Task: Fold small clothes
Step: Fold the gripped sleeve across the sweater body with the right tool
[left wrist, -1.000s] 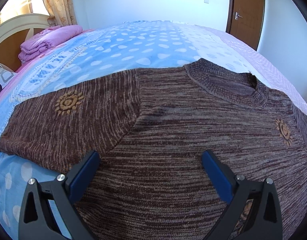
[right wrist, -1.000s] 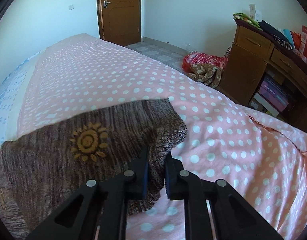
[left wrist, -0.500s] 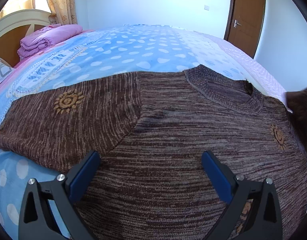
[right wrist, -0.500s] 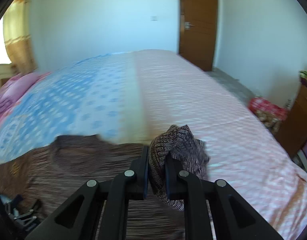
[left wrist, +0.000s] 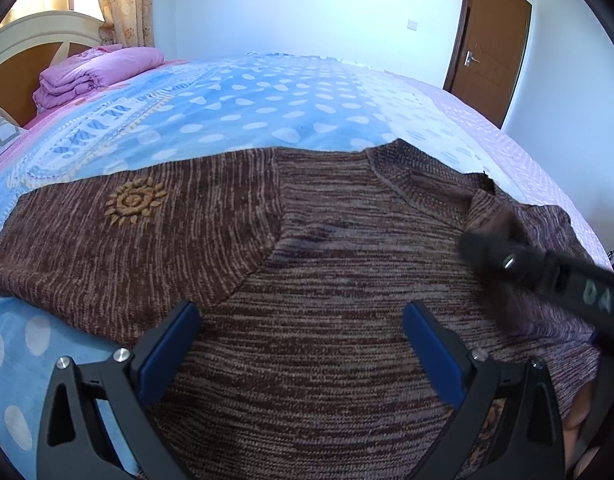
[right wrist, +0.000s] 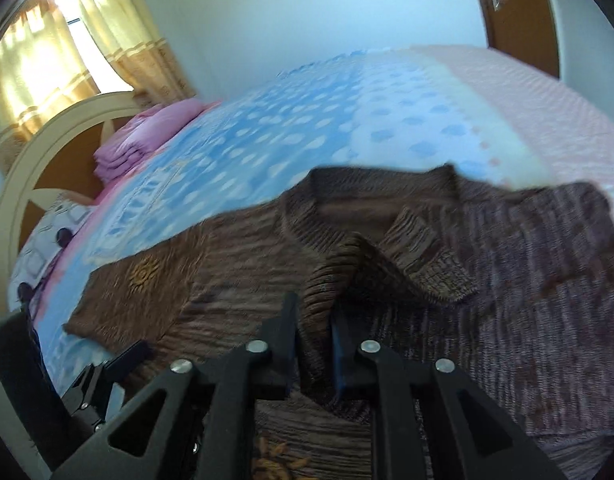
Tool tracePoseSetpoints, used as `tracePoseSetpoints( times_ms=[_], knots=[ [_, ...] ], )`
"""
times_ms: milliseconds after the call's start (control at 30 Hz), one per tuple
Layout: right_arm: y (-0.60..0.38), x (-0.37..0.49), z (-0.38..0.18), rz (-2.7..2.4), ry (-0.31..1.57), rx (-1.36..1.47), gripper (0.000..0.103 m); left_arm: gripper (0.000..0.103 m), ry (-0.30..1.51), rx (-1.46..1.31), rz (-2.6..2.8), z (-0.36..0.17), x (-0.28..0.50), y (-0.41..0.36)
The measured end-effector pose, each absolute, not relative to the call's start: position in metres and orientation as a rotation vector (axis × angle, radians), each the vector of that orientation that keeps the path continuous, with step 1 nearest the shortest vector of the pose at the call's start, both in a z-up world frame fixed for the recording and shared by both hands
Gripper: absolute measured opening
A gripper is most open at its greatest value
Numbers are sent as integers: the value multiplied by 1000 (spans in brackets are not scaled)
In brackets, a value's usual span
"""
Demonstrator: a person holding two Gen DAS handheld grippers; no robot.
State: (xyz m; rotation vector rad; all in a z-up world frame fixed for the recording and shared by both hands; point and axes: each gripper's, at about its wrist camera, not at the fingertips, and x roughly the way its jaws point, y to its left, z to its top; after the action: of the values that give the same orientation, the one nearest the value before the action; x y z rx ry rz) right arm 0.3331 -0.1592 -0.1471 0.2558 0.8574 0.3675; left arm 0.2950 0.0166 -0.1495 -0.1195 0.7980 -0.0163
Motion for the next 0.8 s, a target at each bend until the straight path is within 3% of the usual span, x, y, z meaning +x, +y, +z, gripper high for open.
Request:
tracePoseSetpoints(
  times_ms=[67,100,267,367,467,800],
  knots=[
    [-161,333,-150,398,884,301,55,103,797,-121,-18,-150,295,17],
    [-165,331,-147,397,880,313,57,103,797,-122,-18,-150,295,17],
    [-222,310,-121,268,736,408,57,103,796,-123,-18,-150,295,17],
    [-267,306,-112,71,705,364,57,103,796,-123,-18,-150,295,17],
    [-327,305,-115,-33,703,503,57,103,796,-123,-18,-150,295,17],
    [-368,384,-154,33,885,628,57,103,799,-111,-10,-150,296,15]
  ],
)
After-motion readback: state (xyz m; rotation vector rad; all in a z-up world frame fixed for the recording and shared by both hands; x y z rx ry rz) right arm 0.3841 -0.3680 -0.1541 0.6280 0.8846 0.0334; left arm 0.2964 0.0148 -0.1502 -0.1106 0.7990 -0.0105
